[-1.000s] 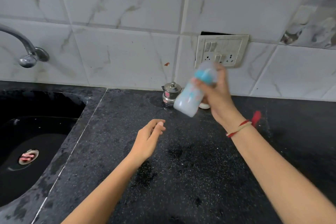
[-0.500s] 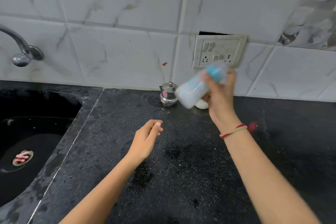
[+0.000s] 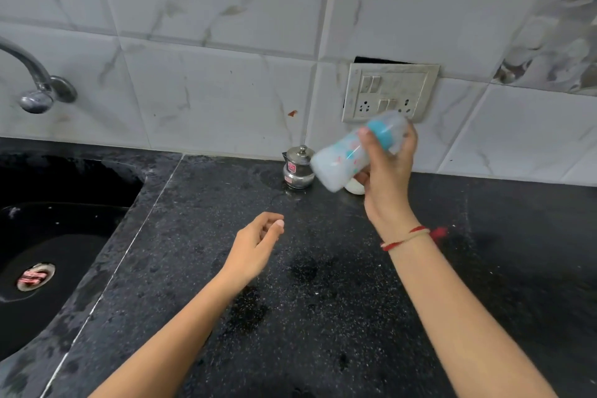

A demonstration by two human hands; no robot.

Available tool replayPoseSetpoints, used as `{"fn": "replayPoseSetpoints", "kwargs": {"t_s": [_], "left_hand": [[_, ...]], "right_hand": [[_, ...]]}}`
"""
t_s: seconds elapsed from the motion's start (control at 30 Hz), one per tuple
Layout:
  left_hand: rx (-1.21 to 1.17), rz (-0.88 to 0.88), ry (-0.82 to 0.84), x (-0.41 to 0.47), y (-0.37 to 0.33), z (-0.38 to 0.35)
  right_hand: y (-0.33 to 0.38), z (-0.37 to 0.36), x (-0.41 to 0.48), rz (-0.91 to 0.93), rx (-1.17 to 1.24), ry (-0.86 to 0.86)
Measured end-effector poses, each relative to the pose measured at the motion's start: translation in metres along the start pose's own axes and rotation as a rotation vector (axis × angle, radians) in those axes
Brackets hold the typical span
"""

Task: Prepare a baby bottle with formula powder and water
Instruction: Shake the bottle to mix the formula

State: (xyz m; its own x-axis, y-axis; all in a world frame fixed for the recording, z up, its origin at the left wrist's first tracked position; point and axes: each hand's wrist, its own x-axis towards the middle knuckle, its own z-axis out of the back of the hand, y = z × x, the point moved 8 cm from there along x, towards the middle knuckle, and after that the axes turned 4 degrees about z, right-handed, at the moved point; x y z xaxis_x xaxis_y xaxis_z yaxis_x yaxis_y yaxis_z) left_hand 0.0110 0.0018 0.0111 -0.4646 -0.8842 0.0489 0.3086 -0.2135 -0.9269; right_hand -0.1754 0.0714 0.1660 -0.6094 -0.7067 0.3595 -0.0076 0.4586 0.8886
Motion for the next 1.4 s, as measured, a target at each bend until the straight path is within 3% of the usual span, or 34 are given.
{"fn": "replayPoseSetpoints", "kwargs": {"t_s": [0.03,0.13,0.23,0.27,0.37,0.47,0.57,0.6,0.7,0.8,0.83,0.93,0.97,1.03,1.07,1.17,1.27,1.3,1.4], "left_hand": [[0.004,0.004,0.006,0.000,0.001,-0.002],[0.044,-0.013,0.033,-0.001,0.000,-0.006],[0.008,-0.009,0.016,0.002,-0.002,-0.005],[0.006,-0.009,0.015,0.002,-0.003,-0.006],[0.039,-0.032,0.029,0.002,-0.008,-0.007],[0.009,-0.029,0.003,0.003,-0.009,-0.004],[0.037,-0.035,0.003,0.002,-0.008,-0.005],[0.040,-0.036,0.004,0.002,-0.007,-0.005],[-0.006,-0.015,-0.007,0.000,-0.004,-0.004],[0.042,-0.027,0.011,0.000,-0.006,-0.006],[0.042,-0.031,0.008,0.000,-0.007,-0.005],[0.013,-0.015,0.005,-0.001,-0.006,0.000],[0.018,-0.010,0.006,-0.001,-0.006,0.000],[0.043,-0.013,0.006,0.000,-0.006,0.002],[0.042,-0.015,-0.007,0.001,-0.007,0.004],[-0.030,-0.004,-0.030,0.001,-0.008,0.007],[-0.049,-0.013,0.003,-0.001,-0.012,0.001],[-0.055,-0.017,0.005,-0.001,-0.014,0.000],[-0.089,-0.021,-0.024,0.000,-0.015,0.003]], "right_hand": [[0.000,0.000,0.001,-0.010,0.003,-0.018],[-0.006,-0.018,-0.007,-0.045,-0.194,0.200],[0.000,0.004,0.002,-0.008,0.047,-0.043],[0.003,0.003,0.002,-0.010,0.046,-0.039],[0.003,-0.019,-0.004,-0.022,-0.177,0.188],[0.005,-0.004,0.002,-0.002,0.037,-0.024],[-0.004,-0.022,-0.005,-0.061,-0.188,0.197],[-0.004,-0.022,-0.007,-0.062,-0.199,0.194],[0.001,0.000,0.000,-0.006,0.013,-0.037],[-0.008,-0.024,-0.011,-0.093,-0.186,0.264],[-0.008,-0.025,-0.012,-0.093,-0.196,0.266],[-0.004,0.000,0.000,-0.027,-0.021,0.016],[-0.003,-0.002,0.001,-0.052,-0.039,0.031],[-0.008,-0.018,-0.004,-0.117,-0.204,0.235],[-0.008,-0.017,-0.002,-0.126,-0.220,0.237],[-0.002,0.008,0.012,-0.094,-0.037,0.001],[-0.007,-0.007,0.004,-0.159,-0.214,0.179],[-0.009,-0.007,0.003,-0.155,-0.204,0.162],[-0.007,0.016,0.008,-0.060,-0.078,-0.074]]}}
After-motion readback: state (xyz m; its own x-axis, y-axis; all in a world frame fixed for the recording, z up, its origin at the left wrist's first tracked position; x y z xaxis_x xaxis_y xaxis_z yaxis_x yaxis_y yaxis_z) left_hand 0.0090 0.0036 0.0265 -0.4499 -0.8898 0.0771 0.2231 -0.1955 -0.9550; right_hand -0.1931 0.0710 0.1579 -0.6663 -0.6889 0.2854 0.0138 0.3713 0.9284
